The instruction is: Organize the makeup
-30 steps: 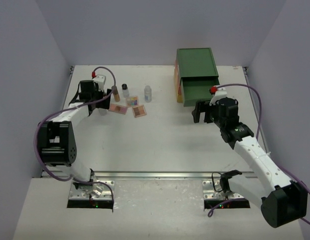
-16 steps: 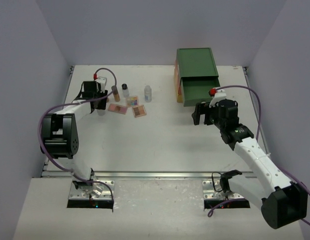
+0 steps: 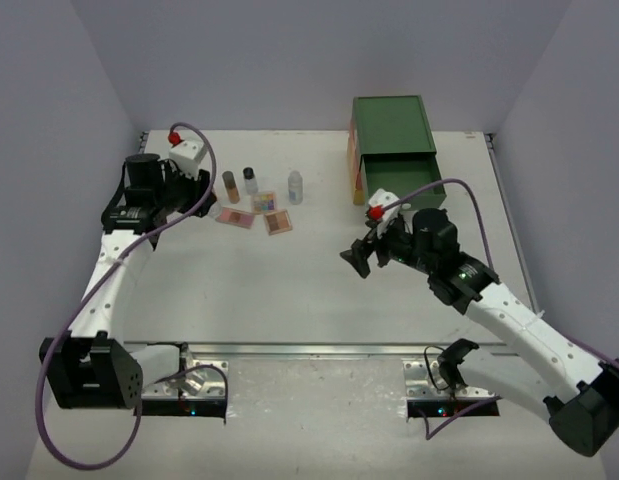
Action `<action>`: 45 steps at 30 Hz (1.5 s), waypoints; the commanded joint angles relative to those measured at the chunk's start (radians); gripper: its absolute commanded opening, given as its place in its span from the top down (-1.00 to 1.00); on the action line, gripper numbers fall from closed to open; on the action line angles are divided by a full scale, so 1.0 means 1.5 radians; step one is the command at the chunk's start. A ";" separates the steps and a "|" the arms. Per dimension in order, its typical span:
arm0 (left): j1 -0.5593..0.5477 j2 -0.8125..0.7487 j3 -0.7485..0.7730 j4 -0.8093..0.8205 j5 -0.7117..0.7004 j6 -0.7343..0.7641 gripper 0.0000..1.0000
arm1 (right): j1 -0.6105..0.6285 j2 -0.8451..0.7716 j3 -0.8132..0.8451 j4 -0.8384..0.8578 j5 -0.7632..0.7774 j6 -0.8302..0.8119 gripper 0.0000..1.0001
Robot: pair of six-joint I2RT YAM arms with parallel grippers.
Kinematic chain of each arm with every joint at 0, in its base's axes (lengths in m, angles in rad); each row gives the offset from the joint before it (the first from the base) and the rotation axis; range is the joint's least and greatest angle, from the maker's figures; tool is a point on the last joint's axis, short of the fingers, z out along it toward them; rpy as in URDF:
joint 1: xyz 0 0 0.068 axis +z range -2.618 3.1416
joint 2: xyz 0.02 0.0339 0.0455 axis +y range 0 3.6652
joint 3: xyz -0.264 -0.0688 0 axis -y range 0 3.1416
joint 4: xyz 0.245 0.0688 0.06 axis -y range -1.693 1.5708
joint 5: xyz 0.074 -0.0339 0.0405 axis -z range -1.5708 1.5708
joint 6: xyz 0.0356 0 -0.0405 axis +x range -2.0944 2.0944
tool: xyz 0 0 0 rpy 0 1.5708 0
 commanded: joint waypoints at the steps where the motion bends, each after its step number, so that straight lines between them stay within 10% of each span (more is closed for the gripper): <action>1: 0.001 -0.073 0.057 -0.063 0.170 0.014 1.00 | 0.138 0.075 0.099 0.066 0.083 -0.176 -0.92; 24: 0.000 -0.169 0.078 -0.166 0.299 0.038 1.00 | 0.271 0.472 0.324 0.390 -0.030 -0.204 -0.82; 33: 0.000 -0.174 0.085 -0.170 0.309 0.036 1.00 | 0.271 0.539 0.390 0.389 -0.045 -0.170 -0.33; 40: 0.001 -0.178 0.088 -0.176 0.310 0.041 1.00 | 0.271 0.535 0.379 0.387 0.001 -0.164 0.98; 43: 0.001 -0.178 0.088 -0.176 0.286 0.038 0.16 | 0.270 0.517 0.355 0.370 0.051 -0.178 1.00; 45: 0.001 -0.180 0.088 -0.175 0.276 0.032 -0.80 | 0.266 0.503 0.343 0.345 0.101 -0.193 1.00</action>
